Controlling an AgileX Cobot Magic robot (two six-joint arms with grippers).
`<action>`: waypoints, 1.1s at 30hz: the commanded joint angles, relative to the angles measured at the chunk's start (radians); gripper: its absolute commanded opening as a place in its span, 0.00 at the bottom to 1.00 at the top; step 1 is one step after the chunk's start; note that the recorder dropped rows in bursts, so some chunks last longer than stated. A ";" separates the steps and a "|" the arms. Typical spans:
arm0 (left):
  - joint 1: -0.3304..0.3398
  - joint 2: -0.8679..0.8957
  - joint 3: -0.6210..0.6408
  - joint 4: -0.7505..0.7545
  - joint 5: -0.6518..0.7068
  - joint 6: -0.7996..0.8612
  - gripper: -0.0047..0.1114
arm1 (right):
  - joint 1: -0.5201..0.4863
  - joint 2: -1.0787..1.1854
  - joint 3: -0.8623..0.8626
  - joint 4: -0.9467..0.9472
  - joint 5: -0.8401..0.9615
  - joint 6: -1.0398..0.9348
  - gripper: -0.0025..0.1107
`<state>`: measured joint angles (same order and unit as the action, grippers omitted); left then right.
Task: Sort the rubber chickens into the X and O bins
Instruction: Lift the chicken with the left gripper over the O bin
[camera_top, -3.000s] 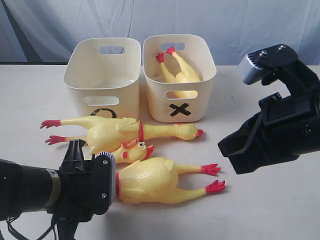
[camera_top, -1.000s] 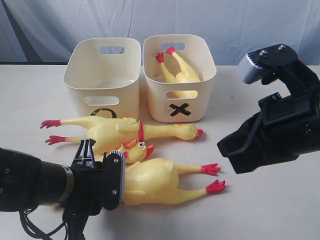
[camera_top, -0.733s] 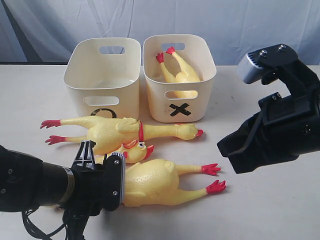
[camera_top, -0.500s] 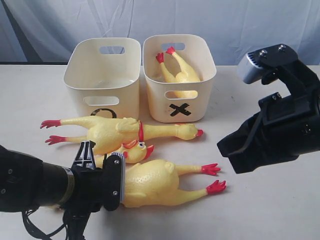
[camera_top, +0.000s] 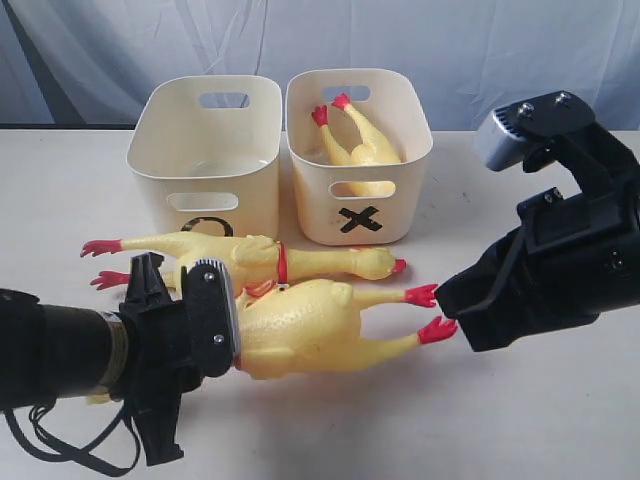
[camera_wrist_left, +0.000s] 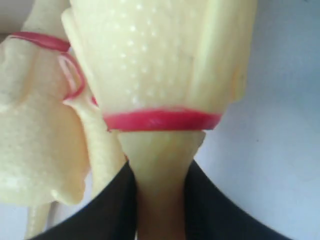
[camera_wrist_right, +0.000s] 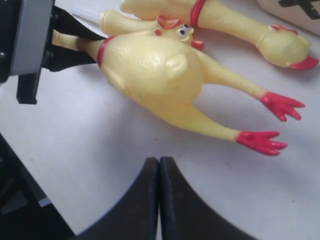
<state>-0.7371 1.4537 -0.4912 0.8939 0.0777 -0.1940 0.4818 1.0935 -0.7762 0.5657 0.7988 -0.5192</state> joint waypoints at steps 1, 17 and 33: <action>-0.001 -0.082 0.001 -0.083 0.082 -0.006 0.04 | -0.002 -0.007 0.004 0.002 0.004 -0.002 0.01; 0.001 -0.274 -0.029 -0.232 0.126 -0.014 0.04 | -0.002 -0.007 0.004 0.002 0.006 -0.002 0.01; 0.261 -0.217 -0.267 -0.361 -0.042 -0.014 0.04 | -0.002 -0.007 0.004 0.006 0.006 -0.002 0.01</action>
<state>-0.5182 1.2093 -0.7366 0.5733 0.1318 -0.1997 0.4818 1.0935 -0.7762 0.5657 0.8027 -0.5192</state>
